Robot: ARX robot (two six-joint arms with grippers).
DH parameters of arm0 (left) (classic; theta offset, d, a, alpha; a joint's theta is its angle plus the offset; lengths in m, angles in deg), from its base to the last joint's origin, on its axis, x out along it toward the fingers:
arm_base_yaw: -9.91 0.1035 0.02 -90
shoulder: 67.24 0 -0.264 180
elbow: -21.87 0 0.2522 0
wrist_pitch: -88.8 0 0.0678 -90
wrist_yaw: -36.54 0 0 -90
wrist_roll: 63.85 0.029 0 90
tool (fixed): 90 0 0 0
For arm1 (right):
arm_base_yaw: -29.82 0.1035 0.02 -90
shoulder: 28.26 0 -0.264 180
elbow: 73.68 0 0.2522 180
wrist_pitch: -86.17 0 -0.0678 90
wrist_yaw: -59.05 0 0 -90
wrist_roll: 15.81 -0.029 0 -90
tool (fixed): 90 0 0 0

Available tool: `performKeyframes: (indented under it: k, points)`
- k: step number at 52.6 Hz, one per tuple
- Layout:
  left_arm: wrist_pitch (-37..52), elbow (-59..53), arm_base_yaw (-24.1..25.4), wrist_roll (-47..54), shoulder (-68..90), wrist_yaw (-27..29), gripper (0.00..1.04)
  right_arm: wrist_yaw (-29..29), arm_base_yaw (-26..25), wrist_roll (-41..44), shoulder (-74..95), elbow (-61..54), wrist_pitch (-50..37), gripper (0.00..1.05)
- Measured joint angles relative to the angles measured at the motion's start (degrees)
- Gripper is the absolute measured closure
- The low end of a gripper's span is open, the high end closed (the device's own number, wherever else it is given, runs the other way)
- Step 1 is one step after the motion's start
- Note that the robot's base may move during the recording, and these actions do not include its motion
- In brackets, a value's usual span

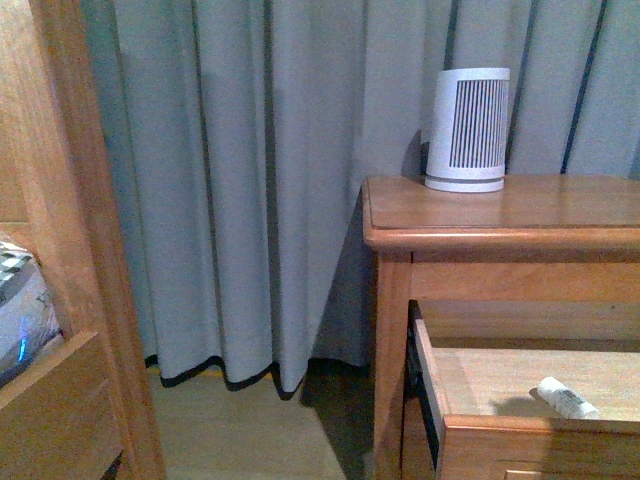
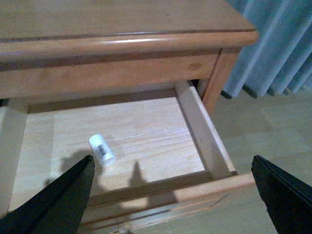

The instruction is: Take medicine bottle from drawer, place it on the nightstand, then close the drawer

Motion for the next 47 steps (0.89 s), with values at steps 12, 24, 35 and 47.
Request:
performKeyframes:
  k: [12,24,35,47]
  points:
    - [0.0,0.0,0.0,-0.02,0.0,-0.02,0.07,-4.63,0.11,0.11,20.37,15.91,3.32,0.07]
    - [0.0,0.0,0.0,0.0,0.0,-0.02,0.07,-4.74,-0.55,-0.48,34.73,24.44,6.03,0.07]
    - [0.0,0.0,0.0,-0.02,0.0,-0.02,0.07,-4.63,-1.49,-0.57,44.81,30.51,5.6,0.07]
    - [0.0,0.0,0.0,0.0,0.0,-0.02,0.07,-5.88,-1.51,-0.63,53.02,35.56,5.9,0.07]
